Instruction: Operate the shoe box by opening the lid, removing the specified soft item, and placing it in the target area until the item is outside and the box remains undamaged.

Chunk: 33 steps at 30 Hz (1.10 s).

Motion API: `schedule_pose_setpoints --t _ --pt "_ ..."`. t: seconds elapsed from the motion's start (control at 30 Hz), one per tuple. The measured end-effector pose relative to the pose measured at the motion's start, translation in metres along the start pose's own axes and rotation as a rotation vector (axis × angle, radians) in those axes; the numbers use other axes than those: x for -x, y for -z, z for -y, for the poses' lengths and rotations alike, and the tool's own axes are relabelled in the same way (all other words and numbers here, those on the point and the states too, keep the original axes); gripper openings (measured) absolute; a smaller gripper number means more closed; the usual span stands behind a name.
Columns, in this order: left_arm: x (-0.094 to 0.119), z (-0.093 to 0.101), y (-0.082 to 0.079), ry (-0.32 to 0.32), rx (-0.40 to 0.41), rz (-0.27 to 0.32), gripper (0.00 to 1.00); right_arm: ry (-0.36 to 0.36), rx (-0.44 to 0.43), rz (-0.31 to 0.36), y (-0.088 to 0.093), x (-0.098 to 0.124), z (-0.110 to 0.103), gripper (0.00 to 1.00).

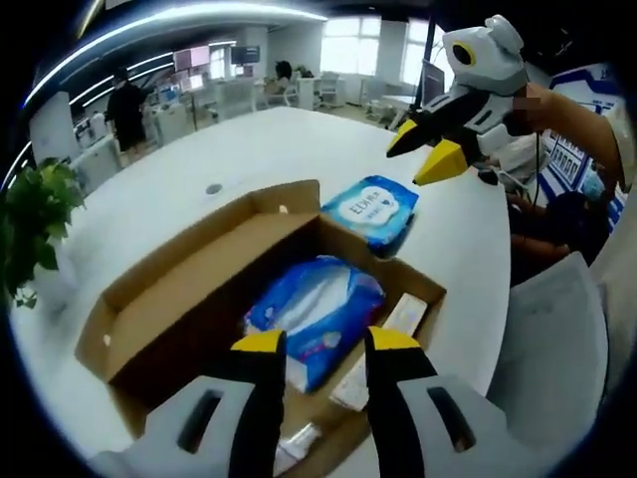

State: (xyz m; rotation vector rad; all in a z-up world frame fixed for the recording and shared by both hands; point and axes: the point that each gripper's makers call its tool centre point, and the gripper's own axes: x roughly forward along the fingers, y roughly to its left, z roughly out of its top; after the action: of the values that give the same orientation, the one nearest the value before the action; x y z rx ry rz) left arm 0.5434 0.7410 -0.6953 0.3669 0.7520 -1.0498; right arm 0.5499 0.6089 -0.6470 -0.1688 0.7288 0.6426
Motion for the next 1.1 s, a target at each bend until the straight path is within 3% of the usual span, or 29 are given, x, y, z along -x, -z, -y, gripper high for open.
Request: schedule_pose_setpoints --t 0.6,0.83,1.1 --pt "-0.011 -0.005 0.005 0.072 -0.095 -0.012 0.25 -0.099 0.116 0.019 -0.027 -0.042 -0.036 0.24" --pt "-0.015 -0.006 0.009 0.102 -0.119 -0.027 0.21 -0.122 0.179 -0.015 -0.024 -0.062 -0.043 0.21" --pt "-0.026 -0.006 0.003 0.134 -0.152 -0.019 0.20 -0.119 0.289 -0.109 -0.005 -0.089 -0.039 0.17"
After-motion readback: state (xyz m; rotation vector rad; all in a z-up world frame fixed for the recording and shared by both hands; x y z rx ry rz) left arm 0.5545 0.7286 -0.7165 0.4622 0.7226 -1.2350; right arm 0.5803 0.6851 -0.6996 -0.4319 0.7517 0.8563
